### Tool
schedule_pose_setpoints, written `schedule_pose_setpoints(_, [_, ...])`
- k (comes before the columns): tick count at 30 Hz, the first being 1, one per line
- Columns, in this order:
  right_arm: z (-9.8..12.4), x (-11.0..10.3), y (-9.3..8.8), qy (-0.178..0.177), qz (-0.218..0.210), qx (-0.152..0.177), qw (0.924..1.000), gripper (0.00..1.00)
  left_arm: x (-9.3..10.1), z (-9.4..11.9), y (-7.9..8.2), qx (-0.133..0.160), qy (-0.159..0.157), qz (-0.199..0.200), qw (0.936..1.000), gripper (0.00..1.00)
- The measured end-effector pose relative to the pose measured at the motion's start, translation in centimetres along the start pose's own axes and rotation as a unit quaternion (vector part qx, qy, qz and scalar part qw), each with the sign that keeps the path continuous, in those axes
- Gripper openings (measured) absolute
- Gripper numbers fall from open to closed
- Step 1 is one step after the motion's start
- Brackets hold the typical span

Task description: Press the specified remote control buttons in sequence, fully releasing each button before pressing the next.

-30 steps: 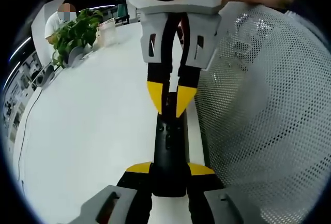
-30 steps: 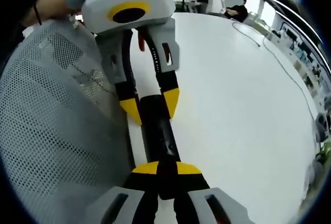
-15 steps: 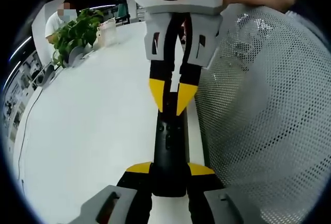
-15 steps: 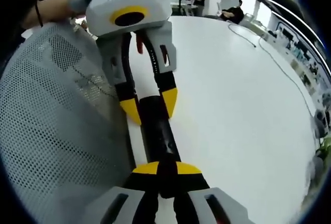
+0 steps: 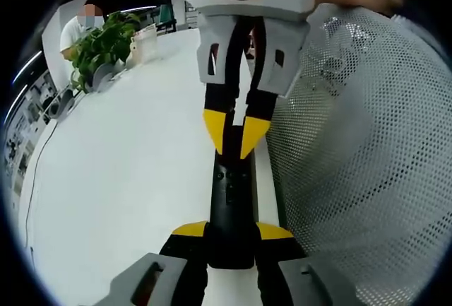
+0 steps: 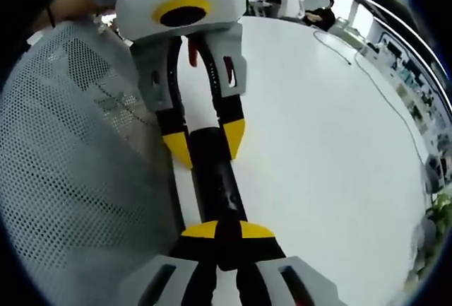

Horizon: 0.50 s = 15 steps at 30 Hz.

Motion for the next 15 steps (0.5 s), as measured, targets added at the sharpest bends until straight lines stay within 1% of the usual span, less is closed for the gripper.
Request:
schedule_pose_setpoints(3, [0.03, 0.00, 0.02, 0.002, 0.005, 0.002, 1.0000, 0.06, -0.01, 0.02, -0.02, 0.000, 0.001, 0.000, 1.0000, 0.25])
schedule_pose_setpoints(5, [0.04, 0.01, -0.09, 0.000, -0.013, 0.010, 0.9999, 0.06, -0.04, 0.04, -0.05, 0.000, 0.001, 0.001, 1.0000, 0.25])
schedule_pose_setpoints(9, [0.00, 0.02, 0.03, 0.000, 0.002, 0.006, 1.0000, 0.06, -0.08, 0.04, -0.08, 0.000, 0.001, 0.001, 1.0000, 0.25])
schedule_pose_setpoints(15, [0.13, 0.16, -0.25, 0.004, -0.006, 0.009, 0.9999, 0.03, -0.10, 0.07, -0.10, 0.000, 0.001, 0.002, 1.0000, 0.25])
Point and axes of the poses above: the point that each gripper's makers call its tool centre point, and the gripper's own axes: z roughly backward along the fingers, x roughly to its right, y roughly out of its top, the point moved 5 cm from there along z, roughly backward along the fingers, and after that the axes turned 6 degrees about -y, right-handed, at the moved point
